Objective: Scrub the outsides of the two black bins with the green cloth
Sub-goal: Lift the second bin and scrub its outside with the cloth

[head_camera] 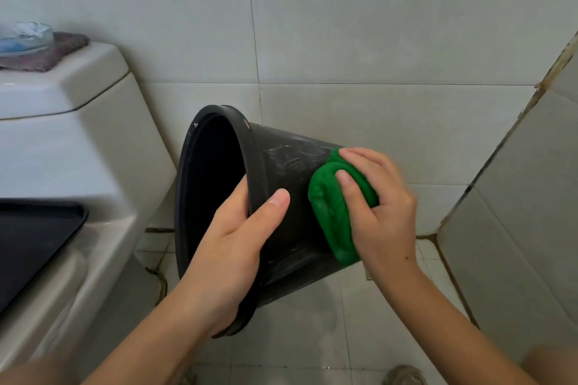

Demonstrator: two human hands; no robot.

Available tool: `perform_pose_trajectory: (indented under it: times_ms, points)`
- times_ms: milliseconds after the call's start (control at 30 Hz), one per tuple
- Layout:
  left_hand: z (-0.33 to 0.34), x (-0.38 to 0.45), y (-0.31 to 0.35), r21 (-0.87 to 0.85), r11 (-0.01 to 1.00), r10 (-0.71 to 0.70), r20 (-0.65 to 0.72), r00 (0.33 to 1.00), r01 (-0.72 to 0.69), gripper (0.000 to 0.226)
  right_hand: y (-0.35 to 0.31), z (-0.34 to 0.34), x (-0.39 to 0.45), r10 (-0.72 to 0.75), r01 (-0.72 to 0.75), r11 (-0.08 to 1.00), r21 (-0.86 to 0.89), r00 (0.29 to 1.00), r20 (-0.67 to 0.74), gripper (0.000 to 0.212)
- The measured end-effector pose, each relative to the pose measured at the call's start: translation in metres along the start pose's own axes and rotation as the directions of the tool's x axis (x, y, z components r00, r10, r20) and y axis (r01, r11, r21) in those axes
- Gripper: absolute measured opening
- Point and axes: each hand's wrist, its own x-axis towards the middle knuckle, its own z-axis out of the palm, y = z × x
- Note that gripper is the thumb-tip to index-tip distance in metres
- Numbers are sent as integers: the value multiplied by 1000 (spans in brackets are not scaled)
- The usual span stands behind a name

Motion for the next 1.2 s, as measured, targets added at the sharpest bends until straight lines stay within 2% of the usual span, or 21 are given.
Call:
perform_pose_trajectory:
  times_ms: [200,333,400,467,567,667,733,800,933,1033,1133,1200]
  points:
    - [-5,-2,5,-17,999,27,-49,998,-28,30,18,-7,-6,150,-153,988,-24,983,-103,24]
    - [-7,-5,7,-35,997,66,-49,997,-68,28,27,-14,-3,326,-341,939,-47,925,-195,18]
    - [-6,-5,5,-28,996,81,-38,996,-82,27,24,-9,-8,353,-371,926,-63,914,-201,22]
    - [-3,-5,0,-21,997,78,-49,996,-80,29,12,0,-14,293,-309,948,-82,943,-159,33]
    - [6,-4,-9,22,996,81,-18,997,-81,33,-12,13,-28,78,-83,992,-93,996,-49,39]
    - [7,-3,-14,40,997,68,-26,997,-67,33,-30,18,-34,-108,110,990,-85,994,24,43]
    - [6,-2,-14,46,997,56,-30,998,-55,32,-28,17,-32,-166,170,979,-114,985,39,43]
    - [4,-3,-13,45,997,61,-14,998,-61,32,-18,13,-28,-163,168,973,-157,986,46,44]
    - [-5,-6,-4,31,995,90,19,996,-90,35,3,-1,-14,78,-78,973,-216,997,-8,48]
    - [-11,-8,3,72,990,121,56,991,-125,51,17,-11,-8,236,-239,955,-176,971,-35,55]
    - [-13,-8,5,86,986,138,47,989,-142,55,33,-15,-5,370,-374,913,-166,927,-53,51]
    - [-13,-9,5,88,983,159,64,985,-164,54,46,-19,-1,502,-509,854,-108,860,-90,41]
